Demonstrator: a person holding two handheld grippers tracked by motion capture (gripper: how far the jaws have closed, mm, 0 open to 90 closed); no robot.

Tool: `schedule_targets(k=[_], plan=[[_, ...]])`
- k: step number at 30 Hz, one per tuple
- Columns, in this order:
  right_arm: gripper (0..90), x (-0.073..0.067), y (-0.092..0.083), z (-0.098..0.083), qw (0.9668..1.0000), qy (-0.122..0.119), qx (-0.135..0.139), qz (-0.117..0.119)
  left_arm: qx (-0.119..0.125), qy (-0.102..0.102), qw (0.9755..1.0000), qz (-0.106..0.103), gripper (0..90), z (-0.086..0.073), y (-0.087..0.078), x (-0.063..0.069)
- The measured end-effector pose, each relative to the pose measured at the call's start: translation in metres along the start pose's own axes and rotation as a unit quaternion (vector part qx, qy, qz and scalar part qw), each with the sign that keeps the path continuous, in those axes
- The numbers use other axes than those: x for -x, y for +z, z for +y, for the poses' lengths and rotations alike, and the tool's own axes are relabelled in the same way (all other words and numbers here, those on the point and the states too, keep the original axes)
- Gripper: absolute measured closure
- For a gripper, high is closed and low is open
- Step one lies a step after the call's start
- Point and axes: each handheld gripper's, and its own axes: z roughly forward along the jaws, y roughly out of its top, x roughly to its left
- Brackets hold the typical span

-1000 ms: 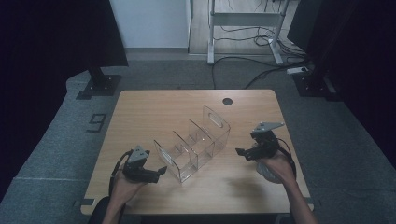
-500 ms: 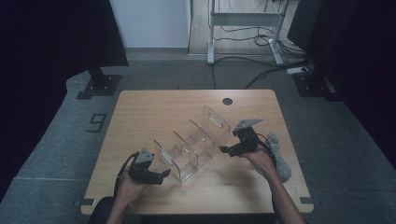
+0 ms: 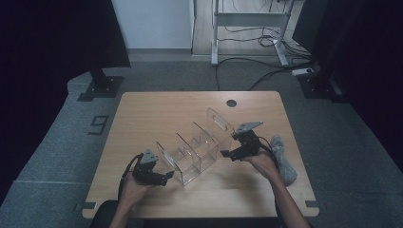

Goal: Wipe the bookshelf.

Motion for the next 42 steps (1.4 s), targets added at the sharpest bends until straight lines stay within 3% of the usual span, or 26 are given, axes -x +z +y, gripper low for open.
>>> schedule_targets(k=[11,27,33,36,42], plan=[[9.0,-0.008,-0.011,-0.006,1.0,0.0,0.0,-0.006,-0.001,-0.022,0.9997,0.01,4.9,0.001,0.004,-0.011],[10.9,-0.026,-0.028,-0.025,0.9999,0.008,-0.004,-0.013,0.001,-0.029,0.9988,0.039,8.3,0.012,0.01,-0.021],[10.9,-0.033,-0.03,-0.029,1.0,0.005,-0.004,-0.007,0.019,-0.034,0.9989,0.024,8.4,0.013,-0.008,-0.021],[10.7,-0.037,-0.028,-0.029,1.0,0.0,-0.007,-0.003,0.016,-0.036,0.999,0.02,8.5,0.011,-0.016,-0.021],[10.5,-0.045,-0.021,-0.028,0.9997,-0.005,-0.022,0.008,0.013,-0.033,0.999,0.028,8.4,0.01,-0.031,-0.023]])
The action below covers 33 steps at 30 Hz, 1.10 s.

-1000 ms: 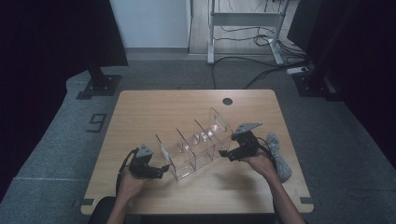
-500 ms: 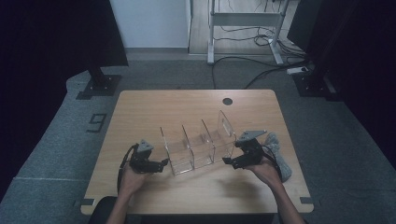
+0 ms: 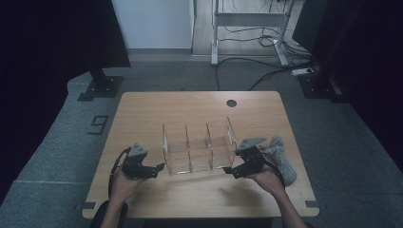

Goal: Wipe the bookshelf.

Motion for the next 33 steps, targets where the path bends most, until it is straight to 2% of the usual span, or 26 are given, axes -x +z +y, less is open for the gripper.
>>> schedule_targets(k=[4,11,18,27,33], plan=[[10.4,-0.004,0.001,0.001,1.0,0.0,0.001,0.007,0.008,-0.001,1.0,-0.005,9.1,0.002,-0.008,-0.001],[10.4,-0.011,0.002,0.002,0.9998,-0.009,-0.001,0.018,0.016,0.012,0.9998,-0.005,14.0,0.011,-0.018,0.002],[10.0,-0.018,0.005,0.001,0.9995,-0.013,-0.005,0.028,0.016,0.005,0.9998,-0.007,19.5,0.019,-0.023,0.001],[9.7,-0.027,0.011,0.003,0.9988,-0.022,-0.012,0.043,0.023,0.001,0.9997,0.01,27.4,0.044,-0.024,0.002],[11.1,-0.028,0.016,0.002,0.9981,-0.029,-0.027,0.047,0.004,-0.003,0.9994,0.034,37.0,0.058,-0.016,0.002]])
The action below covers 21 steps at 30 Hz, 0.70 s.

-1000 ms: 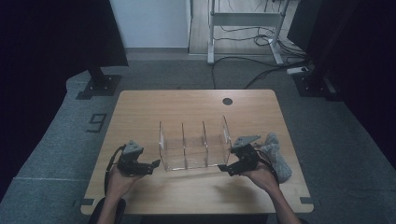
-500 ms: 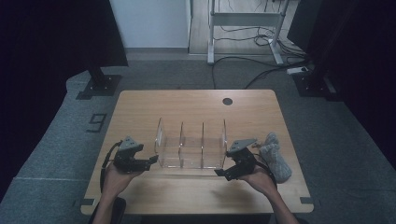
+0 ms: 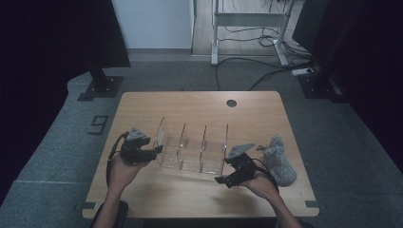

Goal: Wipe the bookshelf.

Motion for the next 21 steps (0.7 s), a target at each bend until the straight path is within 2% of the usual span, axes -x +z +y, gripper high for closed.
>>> schedule_targets(k=[5,9,14,18,21], plan=[[11.4,0.003,-0.008,0.002,0.9999,0.002,0.009,-0.013,-0.016,-0.003,0.9998,0.011,48.6,0.002,0.008,0.0],[11.5,0.011,-0.015,0.001,0.9991,0.015,0.015,-0.038,-0.019,-0.006,0.9997,0.011,56.0,0.0,0.012,0.001],[11.8,0.017,-0.023,-0.002,0.9976,0.021,0.001,-0.067,-0.018,-0.007,0.9998,0.001,62.1,-0.001,0.013,0.0],[12.0,0.022,-0.036,-0.004,0.9947,0.026,0.006,-0.099,-0.021,0.005,0.9998,0.005,70.0,0.001,0.015,0.001],[12.0,0.026,-0.048,-0.003,0.9925,0.032,0.012,-0.118,-0.017,0.005,0.9998,0.006,72.0,0.001,0.015,-0.001]])
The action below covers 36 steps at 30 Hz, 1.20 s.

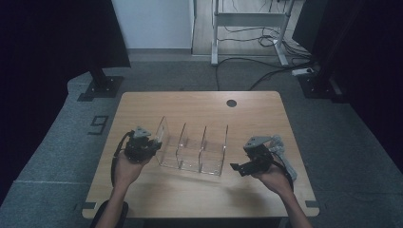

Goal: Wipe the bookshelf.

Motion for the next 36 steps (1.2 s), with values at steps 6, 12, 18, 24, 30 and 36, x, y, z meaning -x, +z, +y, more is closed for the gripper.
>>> schedule_targets(k=[6,12,18,24,30,36], plan=[[12.0,0.013,-0.024,0.002,0.9989,0.017,-0.001,-0.045,0.008,-0.006,0.9999,-0.004,73.9,-0.001,0.001,-0.006],[12.0,0.026,-0.047,-0.005,0.9945,0.047,0.001,-0.094,0.015,-0.015,0.9998,0.004,76.6,0.0,0.003,-0.01],[13.6,0.04,-0.062,-0.017,0.9867,0.067,-0.002,-0.148,0.021,-0.013,0.9997,0.004,77.2,-0.002,0.004,-0.013],[13.7,0.054,-0.066,-0.035,0.9799,0.085,-0.023,-0.179,0.023,-0.011,0.9997,0.0,76.4,-0.002,0.004,-0.013],[15.7,0.066,-0.05,-0.054,0.9778,0.117,-0.042,-0.169,0.022,-0.01,0.9997,0.001,76.5,-0.002,0.004,-0.013],[30.2,0.073,-0.032,-0.068,0.9755,0.132,-0.048,-0.169,0.021,-0.005,0.9998,-0.002,76.7,-0.001,0.004,-0.014]])
